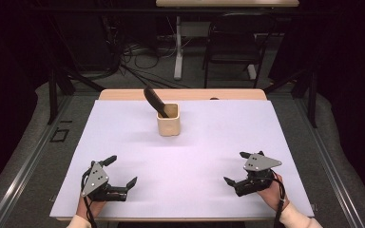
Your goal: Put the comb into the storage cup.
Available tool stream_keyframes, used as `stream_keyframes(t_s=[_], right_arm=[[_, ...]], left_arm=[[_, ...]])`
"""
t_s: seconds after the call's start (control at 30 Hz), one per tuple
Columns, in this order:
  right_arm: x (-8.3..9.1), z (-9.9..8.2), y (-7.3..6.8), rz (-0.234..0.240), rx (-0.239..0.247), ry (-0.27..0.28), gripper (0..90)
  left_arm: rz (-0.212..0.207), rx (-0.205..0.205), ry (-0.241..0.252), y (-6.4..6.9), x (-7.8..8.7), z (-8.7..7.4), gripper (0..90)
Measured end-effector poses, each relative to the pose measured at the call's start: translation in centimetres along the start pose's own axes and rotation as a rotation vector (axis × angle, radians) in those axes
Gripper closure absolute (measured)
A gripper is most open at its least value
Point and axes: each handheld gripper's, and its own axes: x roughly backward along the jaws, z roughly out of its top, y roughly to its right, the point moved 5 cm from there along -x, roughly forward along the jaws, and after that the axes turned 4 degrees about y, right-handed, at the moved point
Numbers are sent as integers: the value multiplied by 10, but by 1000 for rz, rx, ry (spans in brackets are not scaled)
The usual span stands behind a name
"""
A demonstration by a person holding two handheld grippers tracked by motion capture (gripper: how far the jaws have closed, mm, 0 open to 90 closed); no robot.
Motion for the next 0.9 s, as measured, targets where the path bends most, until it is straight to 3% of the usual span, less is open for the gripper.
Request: stream_keyframes(t_s=[0.57, 0.9], right_arm=[[24, -16, -4, -51, -38, 19, 0], [24, -18, -5, -54, -21, 10, 0]], left_arm=[[2, 1, -2, 0, 0, 0, 1], [1, 1, -15, -1, -3, -2, 1]])
